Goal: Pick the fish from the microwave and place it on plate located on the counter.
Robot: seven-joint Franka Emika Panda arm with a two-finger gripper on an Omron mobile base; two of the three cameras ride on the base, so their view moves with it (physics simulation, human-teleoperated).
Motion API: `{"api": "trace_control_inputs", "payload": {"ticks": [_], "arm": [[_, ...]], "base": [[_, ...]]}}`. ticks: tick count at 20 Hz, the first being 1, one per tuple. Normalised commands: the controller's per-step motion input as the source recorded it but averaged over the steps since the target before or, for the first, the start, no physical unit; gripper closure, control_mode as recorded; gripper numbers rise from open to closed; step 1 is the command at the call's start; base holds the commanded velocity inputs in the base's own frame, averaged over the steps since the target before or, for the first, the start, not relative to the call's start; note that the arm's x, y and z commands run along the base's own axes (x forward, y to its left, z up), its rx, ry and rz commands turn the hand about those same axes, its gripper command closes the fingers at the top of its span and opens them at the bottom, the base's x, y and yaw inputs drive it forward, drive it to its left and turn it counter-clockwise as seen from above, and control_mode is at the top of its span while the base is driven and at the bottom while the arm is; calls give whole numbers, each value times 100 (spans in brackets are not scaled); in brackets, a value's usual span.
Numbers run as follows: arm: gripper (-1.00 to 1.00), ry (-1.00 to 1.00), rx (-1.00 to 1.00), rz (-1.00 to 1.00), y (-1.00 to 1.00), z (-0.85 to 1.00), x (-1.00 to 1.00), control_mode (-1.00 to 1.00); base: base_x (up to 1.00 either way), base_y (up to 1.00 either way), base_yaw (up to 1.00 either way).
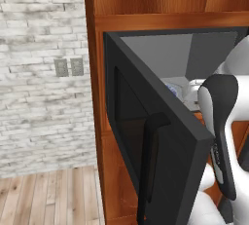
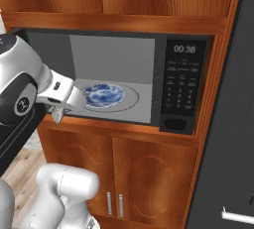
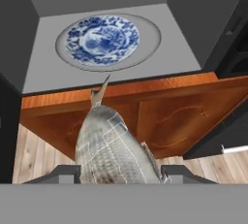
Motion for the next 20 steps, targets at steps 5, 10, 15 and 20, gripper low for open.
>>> {"api": "trace_control_inputs", "payload": {"ticks": [5,10,15,20], "arm": [[100,0,0,-1,0,0,-1,-100],[100,0,0,-1,0,0,-13,100],[100,0,0,0,0,0,0,100],[100,0,0,0,0,0,0,100]], "base": [[0,0,0],[-58,-10,-4],[-100,-43,-8],[-100,-45,-1]]}}
